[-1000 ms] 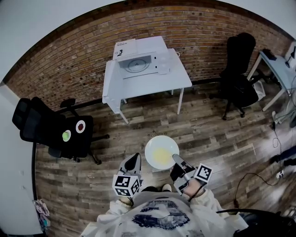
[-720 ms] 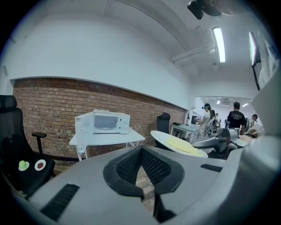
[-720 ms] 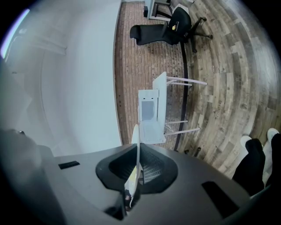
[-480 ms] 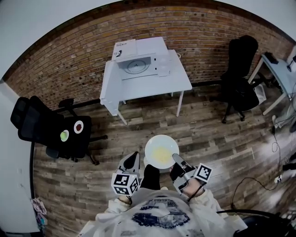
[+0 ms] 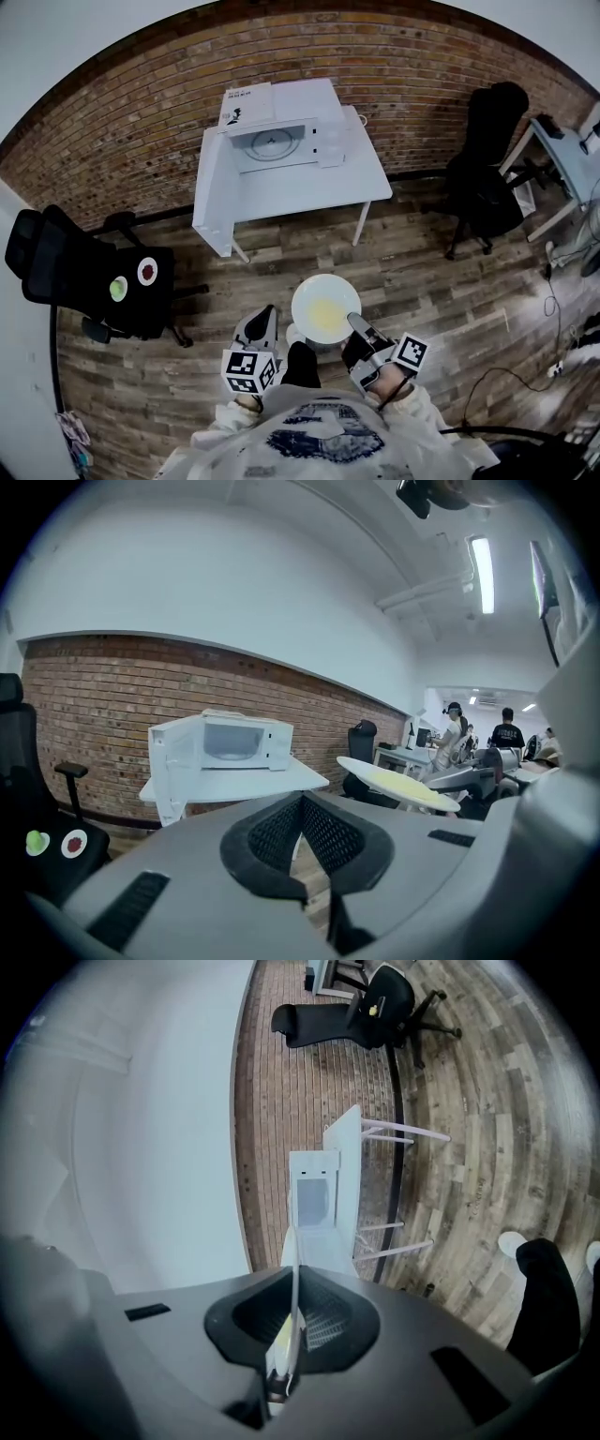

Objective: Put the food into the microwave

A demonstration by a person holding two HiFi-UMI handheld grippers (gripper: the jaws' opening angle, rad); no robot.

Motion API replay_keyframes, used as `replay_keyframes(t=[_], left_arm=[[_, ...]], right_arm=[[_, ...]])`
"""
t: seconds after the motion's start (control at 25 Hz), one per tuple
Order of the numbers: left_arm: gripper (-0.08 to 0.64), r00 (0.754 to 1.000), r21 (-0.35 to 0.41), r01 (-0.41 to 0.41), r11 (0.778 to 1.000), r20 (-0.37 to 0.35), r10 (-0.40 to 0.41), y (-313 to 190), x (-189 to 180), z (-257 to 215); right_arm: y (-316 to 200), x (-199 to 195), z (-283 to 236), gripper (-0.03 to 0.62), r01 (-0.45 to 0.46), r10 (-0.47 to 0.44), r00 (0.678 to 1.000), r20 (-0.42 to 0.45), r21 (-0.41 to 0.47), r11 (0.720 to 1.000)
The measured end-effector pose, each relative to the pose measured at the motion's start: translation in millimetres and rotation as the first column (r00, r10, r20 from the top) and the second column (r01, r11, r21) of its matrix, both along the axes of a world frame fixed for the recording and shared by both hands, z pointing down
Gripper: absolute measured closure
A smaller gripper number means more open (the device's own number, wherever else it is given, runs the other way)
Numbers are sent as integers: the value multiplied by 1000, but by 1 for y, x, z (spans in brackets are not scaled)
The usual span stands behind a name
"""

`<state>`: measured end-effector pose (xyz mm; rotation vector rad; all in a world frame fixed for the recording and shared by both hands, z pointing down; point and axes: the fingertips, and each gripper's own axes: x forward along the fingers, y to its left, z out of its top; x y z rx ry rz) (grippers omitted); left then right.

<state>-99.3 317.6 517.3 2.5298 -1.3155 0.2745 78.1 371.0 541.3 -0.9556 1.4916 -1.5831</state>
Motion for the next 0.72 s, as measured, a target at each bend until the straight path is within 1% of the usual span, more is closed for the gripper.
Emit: replay_keyframes(t=[0.44, 0.6, 0.72], left_arm=[[552, 997, 19, -72, 997, 13, 72, -155, -8, -13], [552, 995, 26, -102, 994, 8, 102, -200, -12, -16], [552, 993, 31, -118, 992, 4, 118, -225, -16, -19]], right_arm=[[-153, -25, -13, 568, -29, 28, 1000, -11, -10, 1000], [-198, -37, -19, 568, -39, 38, 999, -9, -2, 999], [-223, -43, -24, 568, -54, 54, 998, -13, 6, 999]])
